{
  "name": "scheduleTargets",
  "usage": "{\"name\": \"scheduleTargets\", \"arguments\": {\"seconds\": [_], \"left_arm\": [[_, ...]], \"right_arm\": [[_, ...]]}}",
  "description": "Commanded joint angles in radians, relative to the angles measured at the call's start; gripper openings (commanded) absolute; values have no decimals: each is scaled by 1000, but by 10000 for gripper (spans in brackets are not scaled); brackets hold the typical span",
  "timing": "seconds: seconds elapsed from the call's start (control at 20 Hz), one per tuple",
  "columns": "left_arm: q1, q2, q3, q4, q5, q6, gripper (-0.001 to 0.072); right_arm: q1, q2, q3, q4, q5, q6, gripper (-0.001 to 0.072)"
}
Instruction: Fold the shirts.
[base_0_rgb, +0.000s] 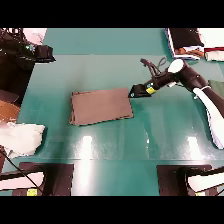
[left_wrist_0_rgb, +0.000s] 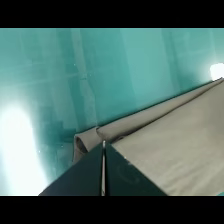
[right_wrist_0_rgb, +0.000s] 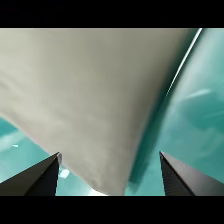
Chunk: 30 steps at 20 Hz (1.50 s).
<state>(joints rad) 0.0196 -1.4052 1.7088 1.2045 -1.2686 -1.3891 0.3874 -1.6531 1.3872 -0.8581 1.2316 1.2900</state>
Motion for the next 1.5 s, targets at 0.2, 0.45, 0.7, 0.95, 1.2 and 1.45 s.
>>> {"name": "scheduleTargets", "arguments": {"seconds": [0.2,0.45,0.7,0.95,1.2,1.45], "left_arm": [[1,-2,0,-10,12,11,30],[1,-2,0,-13,12,10,30],[-21,-2,0,-53,11,9,29],[-160,-2,0,-54,25,9,29],[-311,-2,0,-54,109,9,29],[-419,-2,0,-54,164,9,29]], "right_arm": [[35,-143,-85,267,-89,-71,689],[152,-222,34,289,-116,-88,410],[161,-195,81,283,-125,-146,20],[-60,42,81,58,-31,-34,20],[-432,263,81,-68,50,-22,20],[-742,290,102,-65,-34,-29,20]]}}
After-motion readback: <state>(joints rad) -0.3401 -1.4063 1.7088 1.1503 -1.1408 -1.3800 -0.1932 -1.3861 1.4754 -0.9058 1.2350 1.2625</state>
